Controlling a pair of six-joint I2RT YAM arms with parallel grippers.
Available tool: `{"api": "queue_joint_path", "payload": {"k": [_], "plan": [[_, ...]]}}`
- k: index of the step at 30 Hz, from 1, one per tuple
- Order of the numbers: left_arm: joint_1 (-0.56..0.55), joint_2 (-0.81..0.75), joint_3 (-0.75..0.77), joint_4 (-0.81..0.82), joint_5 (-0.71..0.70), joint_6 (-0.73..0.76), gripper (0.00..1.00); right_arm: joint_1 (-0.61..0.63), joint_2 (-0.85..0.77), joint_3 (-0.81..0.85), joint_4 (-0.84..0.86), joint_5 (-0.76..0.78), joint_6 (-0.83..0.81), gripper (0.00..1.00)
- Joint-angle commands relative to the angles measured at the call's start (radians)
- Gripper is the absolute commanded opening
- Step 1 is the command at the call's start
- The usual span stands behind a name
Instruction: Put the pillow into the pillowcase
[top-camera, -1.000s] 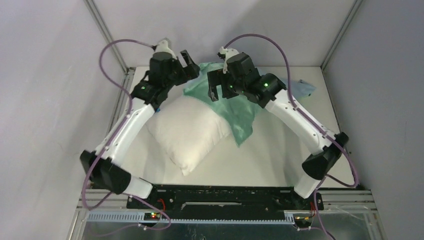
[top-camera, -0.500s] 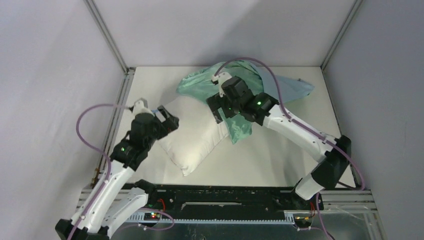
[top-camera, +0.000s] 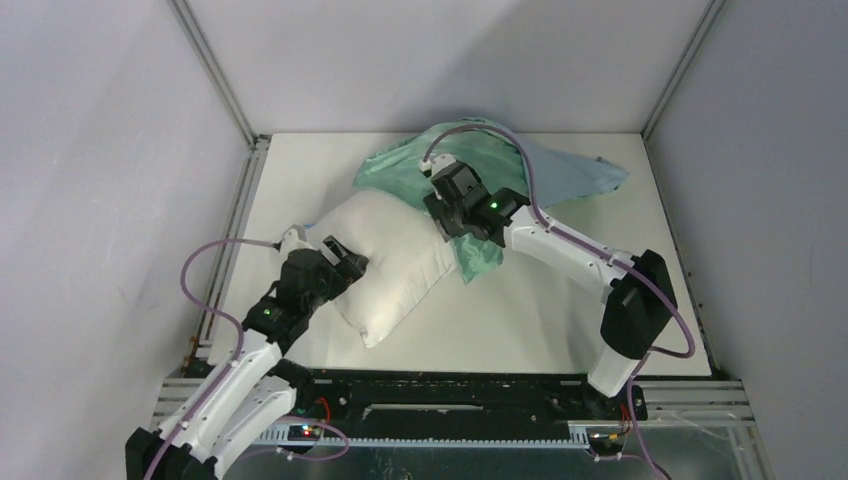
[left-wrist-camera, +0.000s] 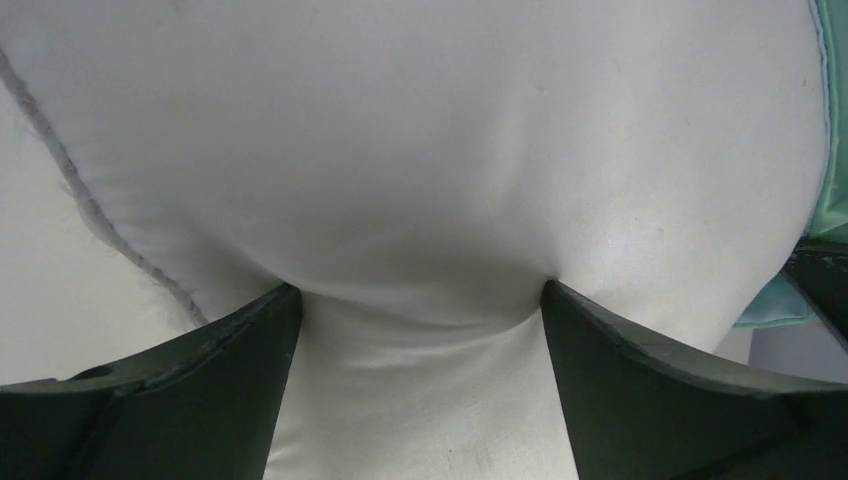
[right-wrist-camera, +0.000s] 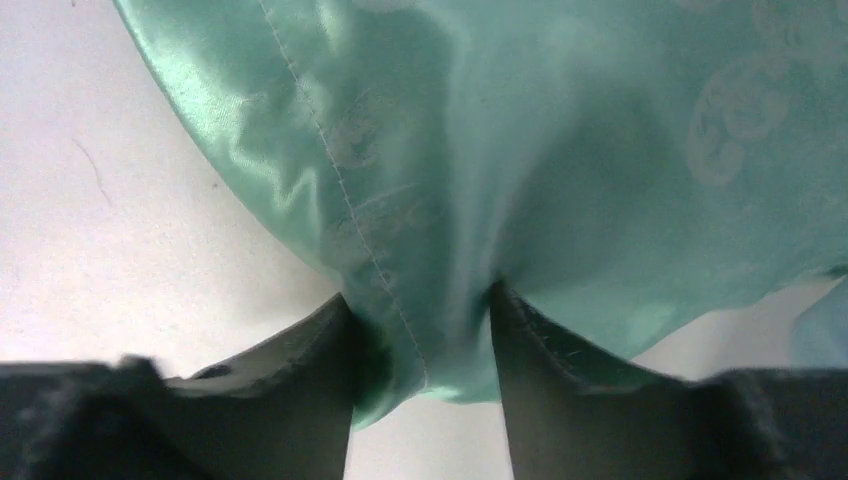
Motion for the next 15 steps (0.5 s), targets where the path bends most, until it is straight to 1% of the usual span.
{"api": "queue_joint_path", "payload": {"k": [1, 2, 3, 4, 6, 7, 8, 9, 11, 13, 15], "plan": [[0.002, 0.058, -0.035, 0.127, -0.009, -0.039, 0.87, 0.005, 0.038, 0.04, 0.034, 0.069, 0.002, 0.33], [0.002, 0.075, -0.034, 0.147, -0.008, -0.032, 0.8, 0.022, 0.038, 0.065, 0.014, 0.086, 0.009, 0.21], [0.0, 0.096, -0.03, 0.169, -0.007, -0.023, 0.67, 0.042, 0.039, 0.123, -0.017, 0.104, 0.016, 0.1], [-0.005, 0.12, -0.023, 0.183, -0.003, -0.015, 0.45, 0.065, 0.046, 0.191, -0.066, 0.107, 0.032, 0.0], [-0.022, 0.17, 0.003, 0.228, 0.016, -0.004, 0.13, 0.126, 0.067, 0.355, -0.165, 0.041, 0.081, 0.0], [-0.043, 0.193, 0.027, 0.24, 0.017, -0.003, 0.05, 0.166, 0.078, 0.423, -0.194, -0.035, 0.103, 0.0], [-0.069, 0.214, 0.064, 0.237, 0.007, 0.0, 0.01, 0.207, 0.089, 0.484, -0.209, -0.085, 0.119, 0.0], [-0.097, 0.23, 0.107, 0.229, -0.015, 0.005, 0.0, 0.247, 0.104, 0.533, -0.219, -0.124, 0.126, 0.0], [-0.138, 0.25, 0.178, 0.212, -0.049, 0.009, 0.0, 0.298, 0.148, 0.612, -0.254, -0.132, 0.139, 0.0], [-0.154, 0.253, 0.221, 0.193, -0.062, 0.002, 0.0, 0.281, 0.158, 0.614, -0.272, -0.161, 0.167, 0.0], [-0.162, 0.243, 0.24, 0.172, -0.077, -0.009, 0.0, 0.235, 0.132, 0.544, -0.243, -0.201, 0.195, 0.0]]}}
